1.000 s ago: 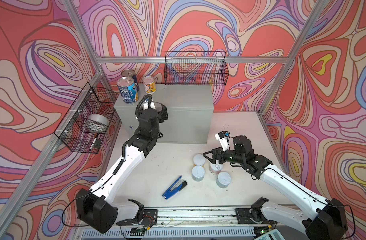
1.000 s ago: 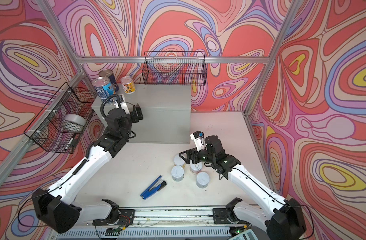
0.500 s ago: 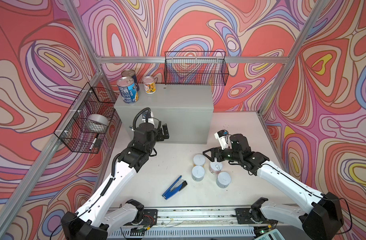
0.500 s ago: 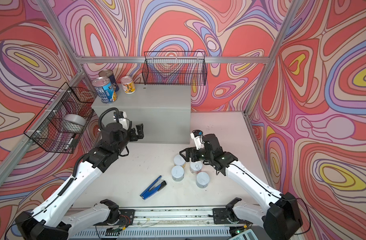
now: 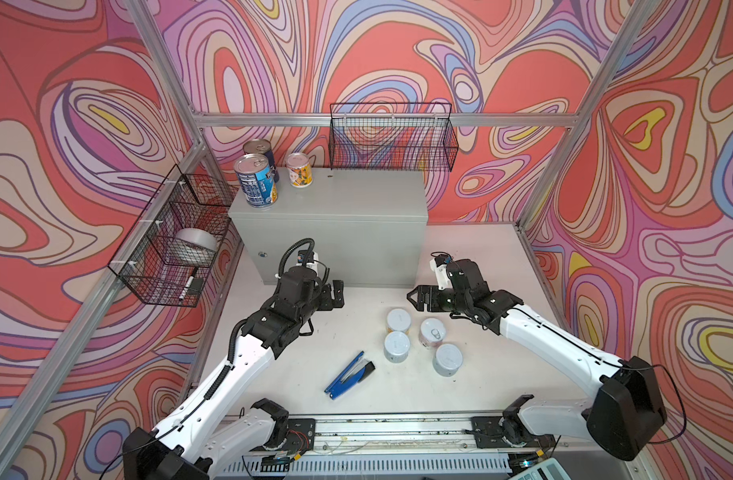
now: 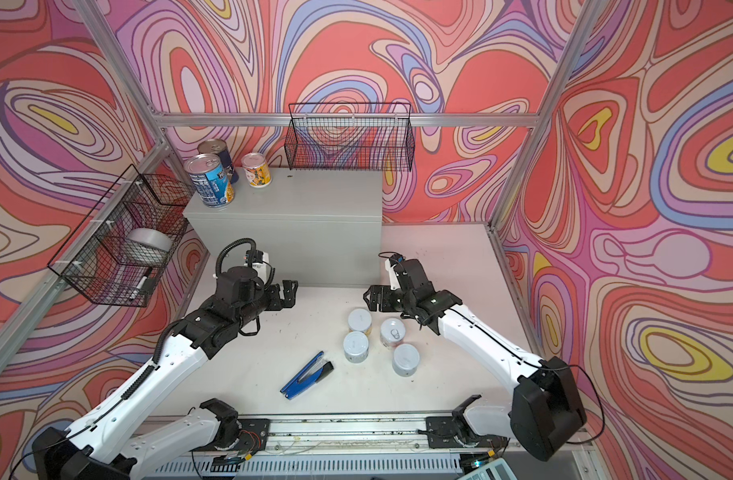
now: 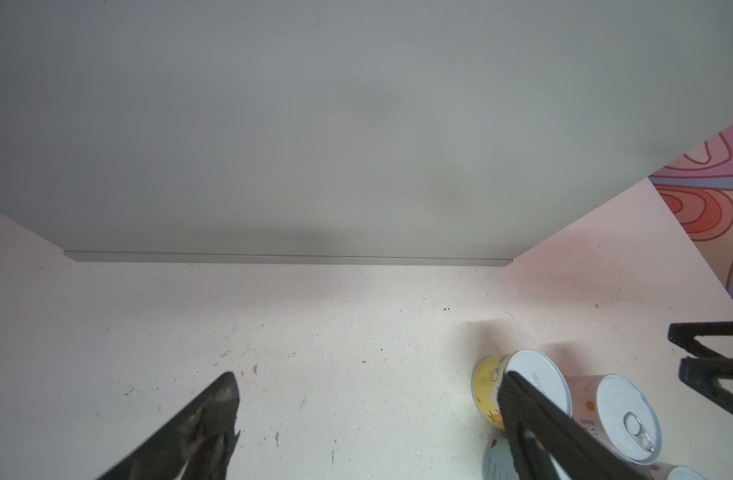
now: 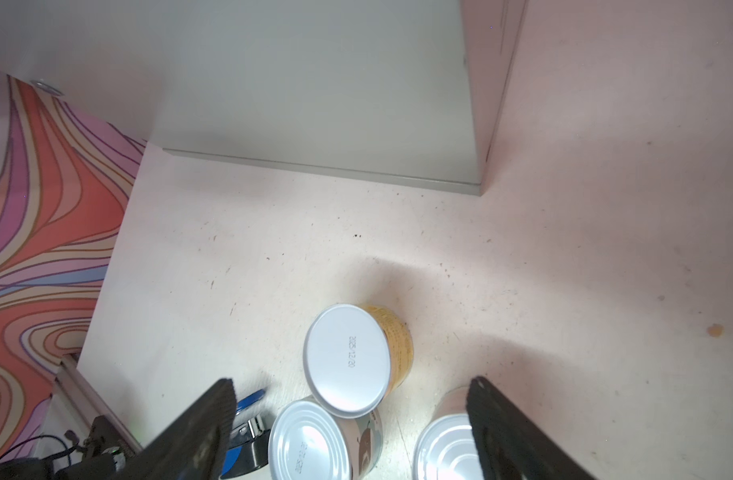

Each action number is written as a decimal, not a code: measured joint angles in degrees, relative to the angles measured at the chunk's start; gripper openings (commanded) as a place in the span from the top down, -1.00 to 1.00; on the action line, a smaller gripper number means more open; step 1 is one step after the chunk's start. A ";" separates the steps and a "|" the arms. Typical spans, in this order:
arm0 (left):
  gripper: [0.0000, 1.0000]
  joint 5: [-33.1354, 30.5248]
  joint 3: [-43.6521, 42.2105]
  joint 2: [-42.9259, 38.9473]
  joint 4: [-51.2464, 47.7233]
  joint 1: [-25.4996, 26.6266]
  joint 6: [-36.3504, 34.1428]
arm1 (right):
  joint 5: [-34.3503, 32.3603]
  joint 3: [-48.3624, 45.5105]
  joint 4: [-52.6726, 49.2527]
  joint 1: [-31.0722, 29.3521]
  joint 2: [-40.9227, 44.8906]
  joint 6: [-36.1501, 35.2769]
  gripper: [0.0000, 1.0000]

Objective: Place and organize the canned foods onto the counter
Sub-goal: 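Draw the left gripper back while the right gripper moves over the table cans, then lower the right gripper around the yellow-labelled can and close it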

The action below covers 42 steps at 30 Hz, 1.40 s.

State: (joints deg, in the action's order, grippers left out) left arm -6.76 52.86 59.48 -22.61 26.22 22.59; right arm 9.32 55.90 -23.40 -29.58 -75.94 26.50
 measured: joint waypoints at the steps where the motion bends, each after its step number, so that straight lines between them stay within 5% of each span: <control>1: -1.00 0.20 1.66 1.42 -1.46 0.00 -0.13 | -0.61 0.72 -0.39 0.00 -0.92 -0.13 -0.78; 8: -1.00 0.57 10.86 8.24 -7.08 0.04 -1.88 | -2.23 2.71 -1.70 0.00 -6.86 -0.79 -0.77; 24: -1.00 1.31 8.63 4.66 -11.54 0.04 -1.18 | 4.07 1.90 -10.32 0.00 -1.86 -5.25 -0.65; 42: -1.00 8.68 7.19 -13.60 -27.04 0.04 -8.48 | 6.29 -0.46 -6.16 -5.03 -4.04 -1.53 -0.53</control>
State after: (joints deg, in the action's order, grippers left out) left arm 1.91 60.05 45.89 -49.65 26.26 14.11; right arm 15.62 55.44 -29.56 -34.61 -79.99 24.97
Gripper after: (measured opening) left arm 0.999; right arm 0.768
